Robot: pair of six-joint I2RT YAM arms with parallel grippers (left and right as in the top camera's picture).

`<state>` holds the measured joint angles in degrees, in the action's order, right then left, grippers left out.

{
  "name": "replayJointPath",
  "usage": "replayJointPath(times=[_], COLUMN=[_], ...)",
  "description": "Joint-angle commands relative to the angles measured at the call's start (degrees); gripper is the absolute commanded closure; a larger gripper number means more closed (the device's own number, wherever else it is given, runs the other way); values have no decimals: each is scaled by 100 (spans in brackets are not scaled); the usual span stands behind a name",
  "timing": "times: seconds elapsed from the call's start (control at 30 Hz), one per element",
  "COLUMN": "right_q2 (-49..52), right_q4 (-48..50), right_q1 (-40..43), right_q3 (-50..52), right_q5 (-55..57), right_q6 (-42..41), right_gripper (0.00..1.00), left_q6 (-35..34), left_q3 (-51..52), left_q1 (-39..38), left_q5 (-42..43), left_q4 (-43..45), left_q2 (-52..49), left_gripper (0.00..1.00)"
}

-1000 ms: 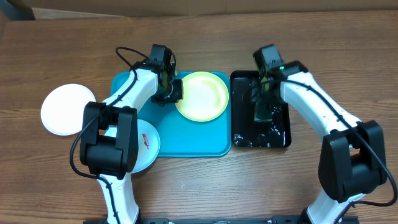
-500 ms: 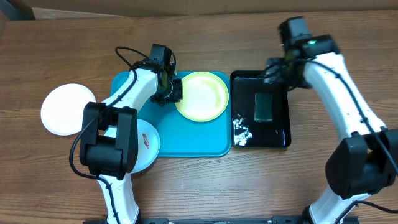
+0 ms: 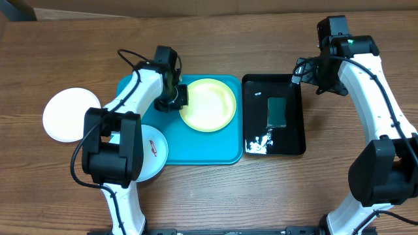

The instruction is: Clean dirty plates on tray and stack at the side

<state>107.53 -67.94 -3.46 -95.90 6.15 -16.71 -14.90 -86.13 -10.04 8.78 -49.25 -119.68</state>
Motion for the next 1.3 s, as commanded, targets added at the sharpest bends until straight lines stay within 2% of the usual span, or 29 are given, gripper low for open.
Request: replayJointPath(times=[0.0, 0.27, 0.6, 0.8, 0.97, 1.13, 1.27], right_q2=[-26, -26, -26, -26, -26, -26, -26], right_q4=[33, 33, 39, 658, 734, 761, 660], right_q1=[13, 11, 11, 118, 763, 1910, 2640], right_q3=[-116, -116, -116, -116, -127, -127, -125], right_q5=[-22, -22, -26, -463, -1113, -1753, -1825], right_q6=[-17, -17, -20, -66, -63, -63, -63], right_gripper=[0, 0, 0, 0, 0, 0, 0], left_q6=[326, 407, 573, 568, 546, 525, 457], left_q3=[-710, -1602, -1676, -1676, -1676, -1685, -1692], left_q1=[162, 166, 22, -251, -570, -1003, -1338], left_q5=[-195, -190, -199, -199, -514, -1091, -1615], left_q4=[-330, -1113, -1226, -1259, -1309, -1303, -1261], left_q2=[-103, -13, 551, 833, 907, 920, 922], left_gripper=[96, 96, 96, 96, 96, 96, 96])
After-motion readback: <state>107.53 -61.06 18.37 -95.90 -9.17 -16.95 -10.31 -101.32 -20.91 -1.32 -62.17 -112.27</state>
